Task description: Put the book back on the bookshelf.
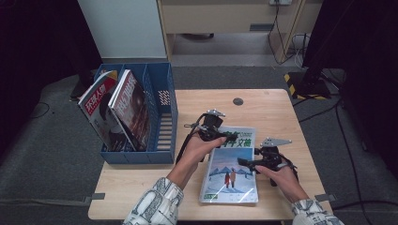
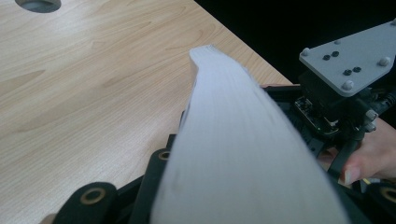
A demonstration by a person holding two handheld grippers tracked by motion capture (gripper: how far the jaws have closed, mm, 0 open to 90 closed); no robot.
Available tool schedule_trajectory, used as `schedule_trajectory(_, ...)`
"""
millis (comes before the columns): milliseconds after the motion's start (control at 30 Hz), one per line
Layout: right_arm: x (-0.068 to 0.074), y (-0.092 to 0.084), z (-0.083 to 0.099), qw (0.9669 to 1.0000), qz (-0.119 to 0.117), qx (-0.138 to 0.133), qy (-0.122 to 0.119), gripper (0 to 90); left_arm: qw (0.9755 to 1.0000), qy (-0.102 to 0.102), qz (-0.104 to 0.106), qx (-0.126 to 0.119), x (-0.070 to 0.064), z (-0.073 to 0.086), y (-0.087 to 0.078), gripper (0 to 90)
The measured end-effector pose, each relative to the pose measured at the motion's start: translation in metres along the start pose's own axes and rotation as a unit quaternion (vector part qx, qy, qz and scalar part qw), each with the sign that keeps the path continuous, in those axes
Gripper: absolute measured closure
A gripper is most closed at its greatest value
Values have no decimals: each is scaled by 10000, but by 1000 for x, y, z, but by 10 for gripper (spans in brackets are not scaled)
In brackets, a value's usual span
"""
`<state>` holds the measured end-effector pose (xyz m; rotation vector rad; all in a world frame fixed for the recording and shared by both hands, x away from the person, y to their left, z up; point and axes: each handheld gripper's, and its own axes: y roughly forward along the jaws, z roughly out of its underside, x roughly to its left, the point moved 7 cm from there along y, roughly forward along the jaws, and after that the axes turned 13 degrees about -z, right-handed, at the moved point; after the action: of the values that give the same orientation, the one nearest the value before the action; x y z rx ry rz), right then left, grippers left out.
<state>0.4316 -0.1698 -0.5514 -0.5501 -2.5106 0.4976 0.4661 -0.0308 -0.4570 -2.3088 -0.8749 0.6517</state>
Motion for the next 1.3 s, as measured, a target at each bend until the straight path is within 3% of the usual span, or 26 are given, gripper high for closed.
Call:
schedule_trajectory(267,1,-3,0,9999,15,108,-42,194,10000,-30,-66,-55,2,0,0,727)
schedule_trajectory(500,-4,-18,2,9984,315,234,-409,180,10000,-4,-8,-98,2,0,-2,727)
schedule_trajectory(767,-19,-45,7,9980,524,186,-307,191,9999,27,36,-156,0,-2,-9,729)
schedule_trajectory(867,-31,-52,12,9955,889,265,-210,205,9996,88,69,-252,-1,-5,-18,731)
schedule_trajectory(1000,-38,-51,17,9929,1123,375,-121,206,9990,210,64,-402,-3,-10,-28,734)
schedule_trajectory(1033,-42,-51,18,9909,1275,422,-104,206,9985,273,60,-480,-5,-13,-35,735)
schedule_trajectory(1067,-42,-51,18,9909,1275,422,-104,206,9985,273,60,-480,-5,-13,-35,735)
schedule_trajectory(1100,-44,-51,20,9882,1454,468,-73,205,9982,298,53,-519,-5,-15,-38,735)
schedule_trajectory(1300,-47,-49,22,9843,1672,551,-127,204,9961,462,41,-756,-5,-26,-55,735)
